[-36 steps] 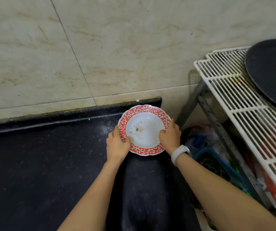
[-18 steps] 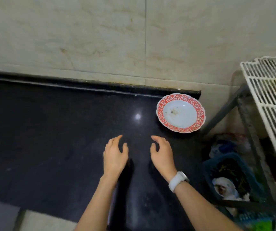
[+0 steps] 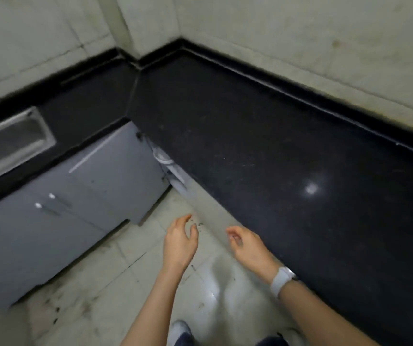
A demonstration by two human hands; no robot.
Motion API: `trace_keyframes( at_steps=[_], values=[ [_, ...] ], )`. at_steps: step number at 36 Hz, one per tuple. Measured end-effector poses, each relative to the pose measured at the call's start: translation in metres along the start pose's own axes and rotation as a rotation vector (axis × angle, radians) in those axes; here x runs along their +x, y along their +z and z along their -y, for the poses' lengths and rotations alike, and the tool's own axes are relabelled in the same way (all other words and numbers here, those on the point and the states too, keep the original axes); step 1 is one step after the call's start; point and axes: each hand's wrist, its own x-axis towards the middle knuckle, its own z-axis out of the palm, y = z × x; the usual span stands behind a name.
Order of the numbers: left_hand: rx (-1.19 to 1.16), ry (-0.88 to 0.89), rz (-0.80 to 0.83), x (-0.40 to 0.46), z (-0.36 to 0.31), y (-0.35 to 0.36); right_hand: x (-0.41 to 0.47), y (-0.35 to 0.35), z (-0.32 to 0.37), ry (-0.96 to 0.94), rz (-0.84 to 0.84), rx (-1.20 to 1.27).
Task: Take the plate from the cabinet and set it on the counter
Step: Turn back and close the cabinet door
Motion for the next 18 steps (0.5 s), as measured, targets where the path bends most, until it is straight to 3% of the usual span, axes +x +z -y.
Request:
trace_keyframes(
  at_steps=[10,18],
  values=[
    [-0.011,-0.133,-0.157,0.033,0.17,-0.167,0.037,0.167,0.138,-0.119,0.166,-0.105],
    [-0.093,-0.214,-0.234,0.071,0.248,-0.236,0.089,0.245,0.208,-0.169,0.281,-0.154]
  ],
)
